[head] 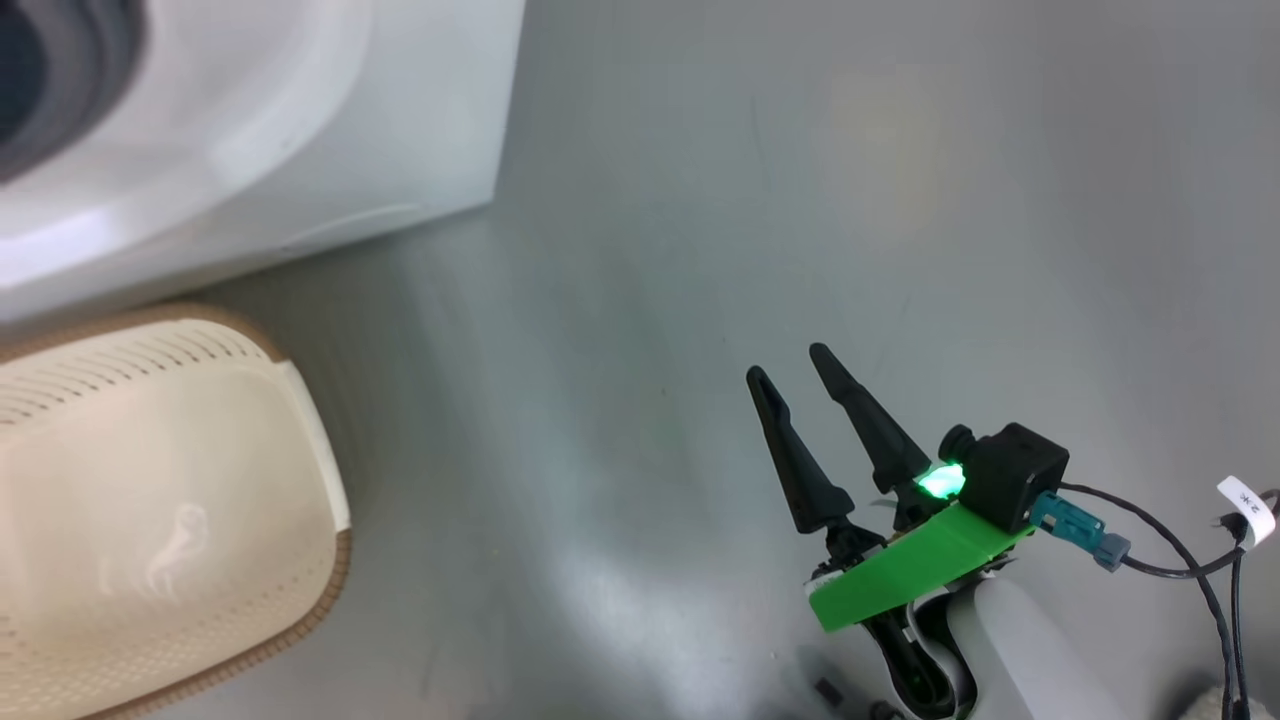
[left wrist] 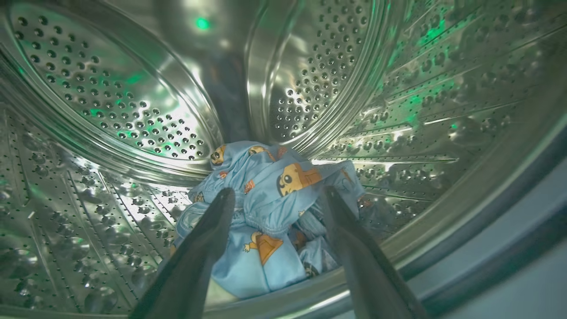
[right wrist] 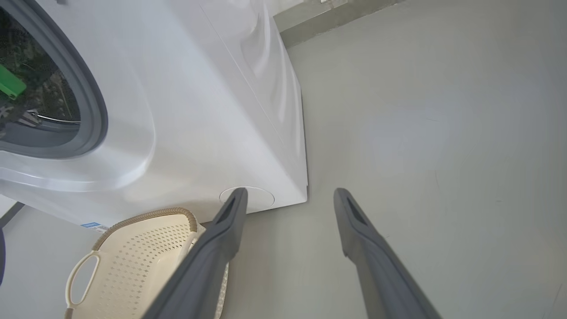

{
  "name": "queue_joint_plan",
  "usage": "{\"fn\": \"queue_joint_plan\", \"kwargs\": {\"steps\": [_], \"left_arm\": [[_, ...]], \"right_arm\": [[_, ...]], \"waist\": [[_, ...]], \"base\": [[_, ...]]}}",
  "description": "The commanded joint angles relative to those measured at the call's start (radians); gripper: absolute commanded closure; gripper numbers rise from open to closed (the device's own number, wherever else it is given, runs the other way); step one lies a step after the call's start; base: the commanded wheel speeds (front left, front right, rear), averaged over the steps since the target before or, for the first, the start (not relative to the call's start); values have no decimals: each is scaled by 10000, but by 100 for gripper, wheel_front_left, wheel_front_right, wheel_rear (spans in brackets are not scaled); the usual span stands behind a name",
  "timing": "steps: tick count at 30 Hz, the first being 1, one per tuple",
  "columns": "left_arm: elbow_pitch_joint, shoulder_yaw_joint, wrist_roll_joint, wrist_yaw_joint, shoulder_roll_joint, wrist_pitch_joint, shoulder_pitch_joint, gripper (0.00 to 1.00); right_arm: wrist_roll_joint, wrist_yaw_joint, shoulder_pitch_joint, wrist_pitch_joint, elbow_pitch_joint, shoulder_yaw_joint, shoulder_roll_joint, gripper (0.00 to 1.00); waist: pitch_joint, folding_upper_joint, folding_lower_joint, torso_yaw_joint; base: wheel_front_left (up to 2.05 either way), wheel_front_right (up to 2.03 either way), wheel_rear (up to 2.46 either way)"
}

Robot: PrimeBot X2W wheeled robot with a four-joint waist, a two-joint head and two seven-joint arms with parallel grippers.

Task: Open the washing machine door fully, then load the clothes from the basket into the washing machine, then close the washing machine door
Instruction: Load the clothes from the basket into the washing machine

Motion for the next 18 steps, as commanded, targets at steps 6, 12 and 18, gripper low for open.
{"fn": "queue_joint_plan", "kwargs": {"steps": [6, 12, 18], "left_arm": [[-955, 502, -22, 320, 137, -176, 1424, 0], [-1719, 813, 102, 503, -131, -194, 2532, 0], [-2843, 1560, 388, 722, -512, -196, 3925, 0]], "right_arm": [[-162, 16, 593, -120, 40, 78, 7, 0], [-250, 16, 760, -120, 212, -25, 7, 0], [-370, 16, 891, -120, 335, -147, 7, 0]], "waist": [[-1019, 0, 1, 323], [-1515, 0, 1, 449], [-2027, 0, 1, 552]], "base": [[0, 0, 0], [0, 0, 0], [0, 0, 0]]}}
